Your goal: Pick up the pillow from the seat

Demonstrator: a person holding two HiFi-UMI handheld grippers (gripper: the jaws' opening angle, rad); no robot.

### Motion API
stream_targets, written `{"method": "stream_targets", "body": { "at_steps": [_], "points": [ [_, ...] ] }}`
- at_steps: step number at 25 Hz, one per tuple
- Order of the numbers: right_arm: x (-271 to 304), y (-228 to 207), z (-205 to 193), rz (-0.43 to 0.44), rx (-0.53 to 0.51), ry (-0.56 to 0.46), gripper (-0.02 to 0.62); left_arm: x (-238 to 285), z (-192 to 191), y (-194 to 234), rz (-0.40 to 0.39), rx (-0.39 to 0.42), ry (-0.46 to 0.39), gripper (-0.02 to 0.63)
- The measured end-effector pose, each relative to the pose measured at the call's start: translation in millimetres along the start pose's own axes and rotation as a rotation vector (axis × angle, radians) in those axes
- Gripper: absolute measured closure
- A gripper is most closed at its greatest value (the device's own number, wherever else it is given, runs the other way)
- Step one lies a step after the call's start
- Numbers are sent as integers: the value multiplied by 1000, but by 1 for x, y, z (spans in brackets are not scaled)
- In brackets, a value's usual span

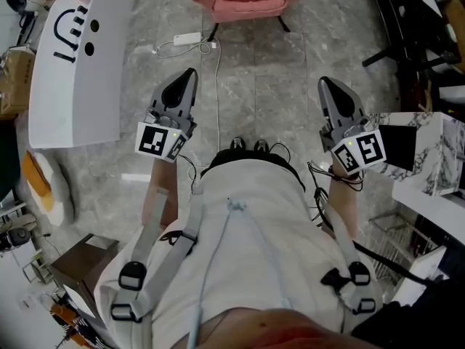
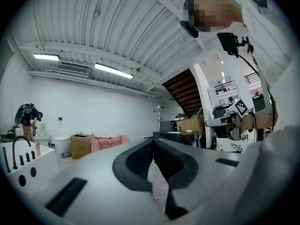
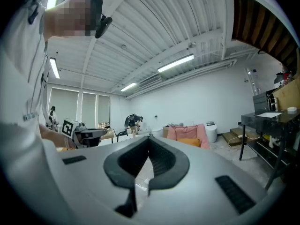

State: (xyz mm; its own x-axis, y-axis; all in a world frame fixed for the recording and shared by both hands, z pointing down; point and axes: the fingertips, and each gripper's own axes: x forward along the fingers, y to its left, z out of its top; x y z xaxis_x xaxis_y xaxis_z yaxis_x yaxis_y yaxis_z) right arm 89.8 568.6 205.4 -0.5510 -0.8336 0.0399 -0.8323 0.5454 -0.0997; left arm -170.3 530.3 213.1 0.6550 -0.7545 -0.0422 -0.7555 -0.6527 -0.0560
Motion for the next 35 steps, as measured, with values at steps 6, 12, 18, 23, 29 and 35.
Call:
{"method": "stream_targets", "body": {
  "at_steps": [6, 12, 18, 23, 29, 35],
  "points": [
    [8, 5, -1, 5, 11, -3, 581, -1, -5, 10, -8, -1, 4, 600],
    [21, 15, -2, -4, 7, 9, 581, -7, -6, 23, -24, -16, -1, 600],
    [28, 27, -9, -21, 20, 37, 581, -12, -7, 24, -82, -28, 17, 600],
    [33, 29, -13, -19, 20, 59, 581, -12, -14, 34, -82, -42, 35, 600],
    [44, 6, -18, -18, 37, 73, 581, 6, -23, 30, -100, -39, 72, 600],
    [68, -22, -22, -8, 41, 96, 580, 35, -32, 33, -98, -46, 106, 600]
  ]
}}
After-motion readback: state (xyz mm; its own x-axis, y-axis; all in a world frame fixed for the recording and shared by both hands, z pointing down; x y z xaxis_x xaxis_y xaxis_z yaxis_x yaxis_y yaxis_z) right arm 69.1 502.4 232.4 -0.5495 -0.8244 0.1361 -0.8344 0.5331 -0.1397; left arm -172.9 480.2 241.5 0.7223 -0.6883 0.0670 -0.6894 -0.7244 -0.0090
